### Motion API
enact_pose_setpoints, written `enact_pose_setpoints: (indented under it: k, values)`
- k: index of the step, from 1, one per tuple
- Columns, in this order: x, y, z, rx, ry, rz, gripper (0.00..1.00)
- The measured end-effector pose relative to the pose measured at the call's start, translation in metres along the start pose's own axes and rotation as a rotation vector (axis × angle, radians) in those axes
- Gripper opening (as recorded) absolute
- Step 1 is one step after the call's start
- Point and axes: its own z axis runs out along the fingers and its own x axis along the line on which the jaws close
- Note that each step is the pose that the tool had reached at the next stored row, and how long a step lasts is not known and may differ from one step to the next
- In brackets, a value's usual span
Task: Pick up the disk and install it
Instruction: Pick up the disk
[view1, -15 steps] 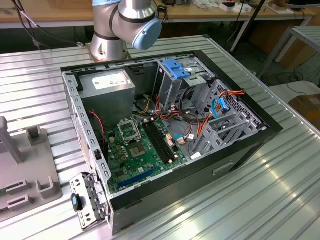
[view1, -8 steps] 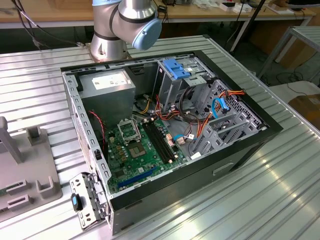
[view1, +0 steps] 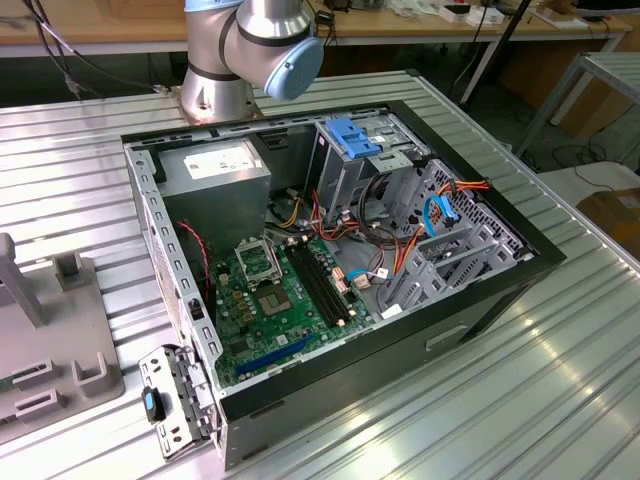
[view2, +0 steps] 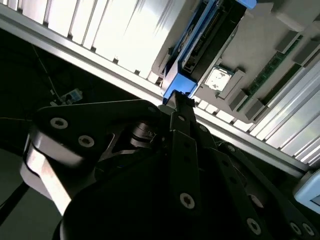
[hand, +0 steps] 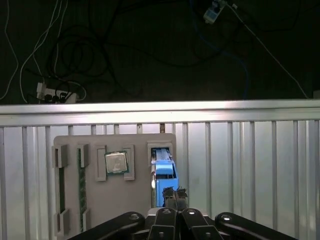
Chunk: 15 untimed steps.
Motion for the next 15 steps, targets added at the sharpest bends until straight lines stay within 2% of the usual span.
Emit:
enact_pose_setpoints:
  k: [4,12,15]
  values:
    - [-0.0001,-0.0034,0.0000,0.0001,0.0000,0.000,0.11]
    - [-0.0001,-0.0038,0.0002,0.0001,-0.0001,0.000,0.11]
    - [-0.0001,-0.0068,0.0004,0.0001,-0.0001,0.000,0.11]
